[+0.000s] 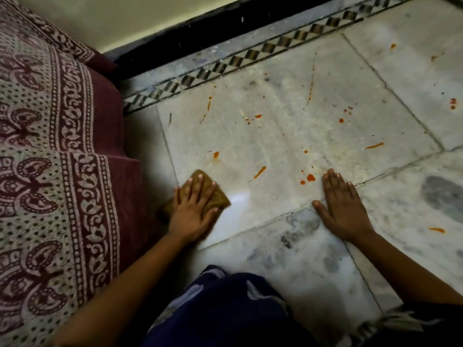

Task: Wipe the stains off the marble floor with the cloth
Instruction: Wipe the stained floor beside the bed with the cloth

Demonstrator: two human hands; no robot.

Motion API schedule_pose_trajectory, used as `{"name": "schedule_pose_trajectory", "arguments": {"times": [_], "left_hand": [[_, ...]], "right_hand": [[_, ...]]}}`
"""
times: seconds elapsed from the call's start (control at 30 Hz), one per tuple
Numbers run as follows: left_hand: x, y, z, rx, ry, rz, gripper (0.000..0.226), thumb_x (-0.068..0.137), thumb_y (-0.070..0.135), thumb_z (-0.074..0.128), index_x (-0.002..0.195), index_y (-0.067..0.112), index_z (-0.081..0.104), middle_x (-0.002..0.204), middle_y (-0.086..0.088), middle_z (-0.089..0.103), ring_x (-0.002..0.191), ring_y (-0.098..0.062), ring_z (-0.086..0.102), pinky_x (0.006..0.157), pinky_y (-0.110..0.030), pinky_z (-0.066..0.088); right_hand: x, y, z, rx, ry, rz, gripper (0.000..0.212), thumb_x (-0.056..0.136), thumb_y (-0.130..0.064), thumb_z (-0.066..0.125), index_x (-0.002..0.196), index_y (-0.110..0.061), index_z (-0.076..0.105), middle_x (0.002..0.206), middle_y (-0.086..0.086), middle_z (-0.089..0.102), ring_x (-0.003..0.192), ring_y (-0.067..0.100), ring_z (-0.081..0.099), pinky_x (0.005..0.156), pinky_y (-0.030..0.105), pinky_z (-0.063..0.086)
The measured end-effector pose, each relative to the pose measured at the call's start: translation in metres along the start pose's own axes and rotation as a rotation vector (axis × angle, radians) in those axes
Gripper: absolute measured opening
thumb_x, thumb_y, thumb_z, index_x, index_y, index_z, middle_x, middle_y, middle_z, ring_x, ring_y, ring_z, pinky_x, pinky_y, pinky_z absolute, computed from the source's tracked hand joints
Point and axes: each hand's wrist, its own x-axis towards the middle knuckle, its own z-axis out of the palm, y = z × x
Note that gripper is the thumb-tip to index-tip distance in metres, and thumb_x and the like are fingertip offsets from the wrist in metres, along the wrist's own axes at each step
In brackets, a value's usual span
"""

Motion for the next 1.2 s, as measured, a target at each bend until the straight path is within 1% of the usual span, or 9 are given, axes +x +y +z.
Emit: {"name": "schedule_pose_trajectory", "arguments": {"times": [0.1,0.23,0.4,0.57,0.67,0.8,0.97,1.1,1.2], "left_hand": [[0.046,-0.003,-0.02,-0.031,-0.074,-0.085,0.074,0.077,0.067,0.0,0.145,0.04,-0.005,0.157,-0.003,-0.015,0.144,-0.026,-0.014,0.113,-0.05,-0.009],[0.081,0.041,-0.017,-0.096,-0.031,-0.078,0.062,0.087,0.059,0.01,0.146,0.042,-0.001,0.158,-0.003,-0.013,0.144,-0.026,-0.015,0.112,-0.05,-0.015],[0.021,0.055,0.011,-0.042,0.06,0.172,0.057,0.092,0.057,0.013,0.146,0.04,0.008,0.156,-0.002,-0.009,0.145,-0.025,-0.007,0.114,-0.047,-0.012],[0.035,0.013,-0.003,-0.105,0.049,-0.182,0.06,0.084,0.064,0.008,0.142,0.05,0.007,0.158,-0.008,-0.008,0.145,-0.027,-0.004,0.113,-0.045,-0.009],[0.094,0.018,-0.023,-0.192,0.029,-0.264,0.055,0.09,0.063,0.013,0.143,0.049,0.009,0.158,-0.008,-0.009,0.145,-0.028,-0.008,0.113,-0.047,-0.01],[0.131,0.07,-0.026,-0.16,-0.004,-0.121,0.052,0.095,0.056,0.019,0.145,0.044,0.007,0.158,-0.007,-0.009,0.145,-0.025,-0.013,0.114,-0.048,-0.013],[0.062,0.105,-0.001,-0.071,0.049,0.215,0.055,0.092,0.062,0.013,0.144,0.046,0.01,0.157,-0.006,-0.006,0.145,-0.026,-0.008,0.114,-0.044,-0.013],[0.061,0.063,-0.003,-0.078,0.038,-0.019,0.061,0.084,0.072,0.001,0.142,0.053,0.005,0.157,-0.005,-0.013,0.144,-0.027,-0.009,0.113,-0.045,-0.015],[0.121,0.056,-0.024,-0.079,0.012,-0.119,0.054,0.088,0.066,0.011,0.139,0.055,0.0,0.157,-0.005,-0.016,0.144,-0.03,-0.01,0.112,-0.055,-0.009]], "right_hand": [[0.002,0.001,-0.003,0.007,-0.013,-0.01,0.091,0.085,-0.069,-0.007,0.148,-0.005,0.011,0.156,0.012,0.008,0.142,0.02,0.006,0.112,0.027,-0.007],[0.004,0.001,0.001,-0.002,0.023,-0.004,0.088,0.089,-0.066,-0.002,0.147,-0.003,0.016,0.155,0.014,0.014,0.142,0.023,0.013,0.112,0.028,-0.004],[0.007,0.0,0.001,0.015,0.012,-0.013,0.081,0.093,-0.059,0.005,0.146,-0.001,0.018,0.154,0.018,0.017,0.142,0.027,0.017,0.115,0.03,0.001],[0.007,0.0,0.005,0.002,0.048,-0.01,0.075,0.093,-0.055,0.012,0.147,-0.003,0.018,0.155,0.016,0.017,0.143,0.023,0.014,0.116,0.03,0.001],[0.009,0.003,0.003,0.013,0.053,-0.014,0.076,0.092,-0.055,0.013,0.148,-0.005,0.016,0.156,0.013,0.014,0.144,0.021,0.012,0.117,0.031,0.002],[0.008,0.001,0.002,0.04,0.049,-0.008,0.077,0.093,-0.057,0.01,0.147,-0.004,0.02,0.155,0.014,0.017,0.142,0.023,0.017,0.116,0.031,0.004],[0.008,0.002,-0.001,0.061,0.049,-0.002,0.077,0.093,-0.056,0.009,0.147,-0.003,0.021,0.155,0.014,0.018,0.142,0.024,0.02,0.115,0.035,0.011],[0.007,0.001,0.002,0.058,0.059,0.003,0.075,0.093,-0.054,0.012,0.147,-0.003,0.022,0.154,0.014,0.02,0.142,0.024,0.02,0.115,0.035,0.009],[0.008,0.0,0.002,0.044,0.066,0.002,0.072,0.091,-0.049,0.025,0.146,-0.002,0.023,0.154,0.015,0.019,0.141,0.025,0.02,0.116,0.034,0.008]]}}
